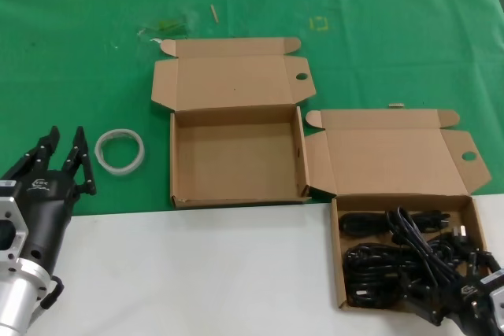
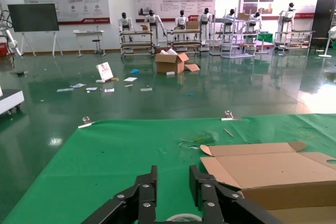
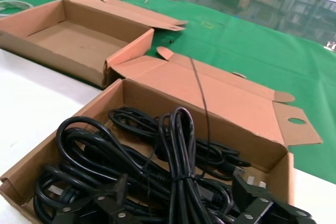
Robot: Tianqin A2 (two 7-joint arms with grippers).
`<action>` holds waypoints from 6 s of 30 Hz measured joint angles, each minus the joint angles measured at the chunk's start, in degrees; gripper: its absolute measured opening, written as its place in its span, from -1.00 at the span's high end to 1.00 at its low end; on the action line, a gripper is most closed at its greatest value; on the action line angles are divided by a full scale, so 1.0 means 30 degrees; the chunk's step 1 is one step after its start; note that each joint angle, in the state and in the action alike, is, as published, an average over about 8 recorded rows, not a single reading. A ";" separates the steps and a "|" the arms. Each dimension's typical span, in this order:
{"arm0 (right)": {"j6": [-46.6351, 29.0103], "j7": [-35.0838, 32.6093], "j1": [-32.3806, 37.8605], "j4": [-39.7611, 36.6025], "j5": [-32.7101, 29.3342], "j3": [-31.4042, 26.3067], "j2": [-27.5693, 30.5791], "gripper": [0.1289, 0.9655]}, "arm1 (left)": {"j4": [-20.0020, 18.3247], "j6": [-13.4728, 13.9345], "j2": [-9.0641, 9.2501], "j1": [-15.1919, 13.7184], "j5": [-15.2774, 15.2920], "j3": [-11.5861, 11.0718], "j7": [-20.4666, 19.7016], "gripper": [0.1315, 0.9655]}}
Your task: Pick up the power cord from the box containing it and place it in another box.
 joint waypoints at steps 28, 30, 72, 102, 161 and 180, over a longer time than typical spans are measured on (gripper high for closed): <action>0.0484 -0.0109 0.0548 0.0399 0.0627 -0.0886 0.0934 0.68 | 0.0000 0.0000 0.0000 0.0000 0.0002 0.0000 -0.0006 0.98; 0.0537 -0.0089 0.0445 0.0573 0.0691 -0.0805 0.1076 0.74 | 0.0000 0.0000 0.0000 0.0000 0.0002 0.0000 -0.0006 0.98; -0.4358 -0.4175 1.2648 -0.8277 -0.4071 -0.4143 -0.9457 0.80 | 0.0000 0.0000 0.0000 0.0000 0.0002 0.0000 -0.0005 0.98; -0.2867 0.1552 1.0768 -0.2280 -0.3773 -0.2821 -0.6126 0.04 | 0.0000 0.0000 0.0000 0.0000 0.0003 0.0000 -0.0005 0.78; -0.2427 0.1228 0.4598 -0.0016 -0.4698 0.5795 -0.8463 -1.00 | 0.0000 0.0000 0.0000 0.0000 -0.0001 0.0000 0.0004 -1.00; -0.2363 0.1184 0.3693 0.0319 -0.4833 0.7060 -0.8803 -1.00 | 0.0000 0.0000 0.0000 0.0000 -0.0002 -0.0001 -0.0001 -1.00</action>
